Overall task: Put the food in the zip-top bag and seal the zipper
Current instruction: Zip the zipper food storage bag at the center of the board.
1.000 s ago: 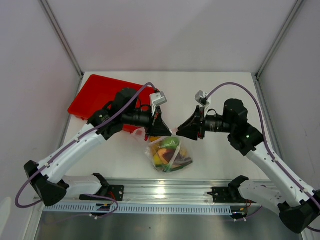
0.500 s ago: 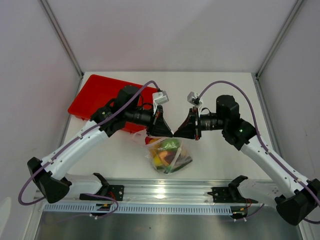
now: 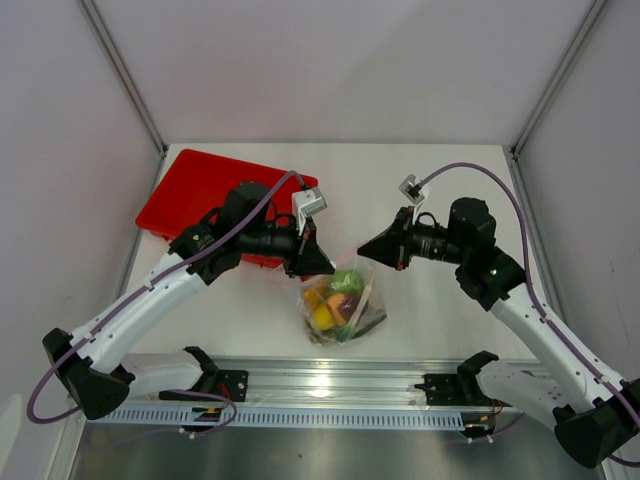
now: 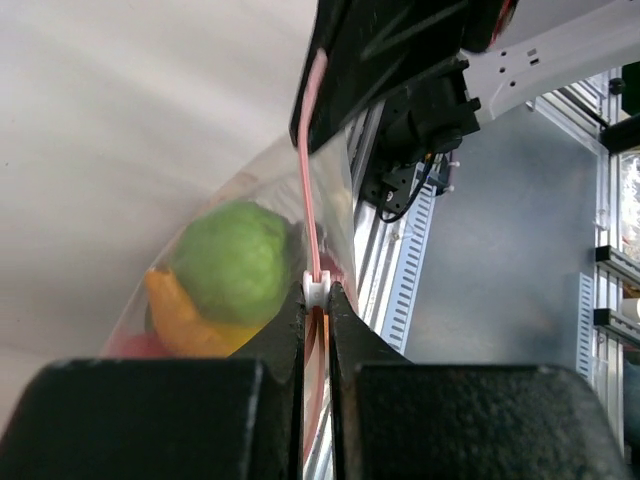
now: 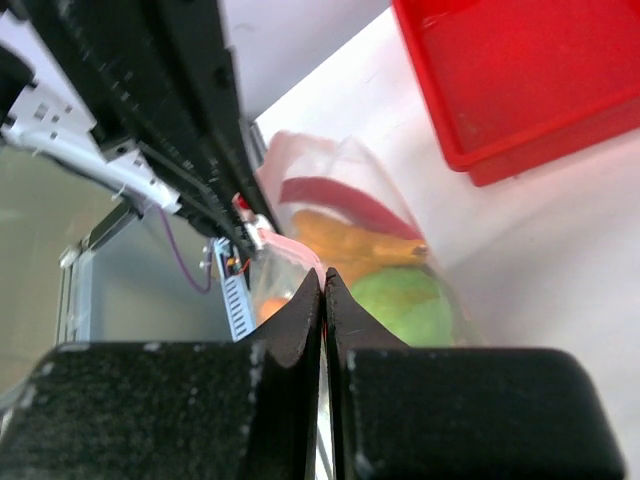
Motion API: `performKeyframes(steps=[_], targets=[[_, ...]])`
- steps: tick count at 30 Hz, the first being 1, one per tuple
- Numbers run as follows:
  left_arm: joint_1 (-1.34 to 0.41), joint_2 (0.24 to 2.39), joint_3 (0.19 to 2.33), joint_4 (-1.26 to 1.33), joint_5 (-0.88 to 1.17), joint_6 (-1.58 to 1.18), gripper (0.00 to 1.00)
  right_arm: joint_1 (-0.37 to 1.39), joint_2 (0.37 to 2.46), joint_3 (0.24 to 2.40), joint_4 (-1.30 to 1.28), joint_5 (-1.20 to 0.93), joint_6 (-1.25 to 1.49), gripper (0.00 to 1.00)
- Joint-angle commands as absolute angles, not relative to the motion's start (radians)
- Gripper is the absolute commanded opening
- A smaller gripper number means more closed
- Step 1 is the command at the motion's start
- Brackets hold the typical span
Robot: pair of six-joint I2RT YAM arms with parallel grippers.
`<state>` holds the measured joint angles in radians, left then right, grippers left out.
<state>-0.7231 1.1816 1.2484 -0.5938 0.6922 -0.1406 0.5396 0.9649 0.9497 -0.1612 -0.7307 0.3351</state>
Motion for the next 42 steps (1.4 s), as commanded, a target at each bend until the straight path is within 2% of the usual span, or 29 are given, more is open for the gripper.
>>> performKeyframes(steps=[1,7,10,11,12,15,20,24,31,34,35,37,41,42], targets=[[-0.719,1.100,1.198,-0.676,0.647,-0.120,0.01,0.496,0.943,0.963,-0.078,-0.637,0.380,0.00],[-0.716,1.043,1.212,-0.692,0.644,-0.115,0.01,0.492,0.943,1.020,-0.237,-0.686,0.256,0.00],[-0.716,1.022,1.223,-0.670,0.690,-0.121,0.01,0.498,0.931,1.049,-0.270,-0.800,0.178,0.00],[-0.716,1.020,1.226,-0.651,0.702,-0.123,0.01,0.506,0.931,1.060,-0.276,-0.843,0.169,0.05],[-0.715,1.023,1.229,-0.646,0.716,-0.126,0.01,0.512,0.949,1.089,-0.279,-0.862,0.158,0.24],[-0.715,1.052,1.255,-0.637,0.770,-0.130,0.00,0.577,1.032,1.199,-0.372,-0.868,0.068,0.45],[-0.715,1.095,1.295,-0.647,0.802,-0.129,0.00,0.675,1.173,1.347,-0.551,-0.884,-0.086,0.48],[-0.715,1.098,1.299,-0.632,0.821,-0.137,0.01,0.747,1.232,1.388,-0.617,-0.871,-0.132,0.46],[-0.715,1.092,1.305,-0.635,0.815,-0.130,0.00,0.765,1.238,1.373,-0.646,-0.885,-0.146,0.42],[-0.713,1.089,1.307,-0.635,0.813,-0.129,0.00,0.770,1.243,1.362,-0.647,-0.879,-0.144,0.33],[-0.713,1.088,1.307,-0.635,0.811,-0.129,0.01,0.770,1.243,1.358,-0.646,-0.871,-0.144,0.25],[-0.712,1.086,1.308,-0.641,0.810,-0.124,0.01,0.773,1.243,1.348,-0.640,-0.862,-0.140,0.23],[-0.709,1.080,1.304,-0.646,0.808,-0.123,0.01,0.781,1.241,1.345,-0.623,-0.812,-0.117,0.00],[-0.709,1.078,1.302,-0.646,0.804,-0.124,0.01,0.781,1.241,1.344,-0.614,-0.775,-0.109,0.00]])
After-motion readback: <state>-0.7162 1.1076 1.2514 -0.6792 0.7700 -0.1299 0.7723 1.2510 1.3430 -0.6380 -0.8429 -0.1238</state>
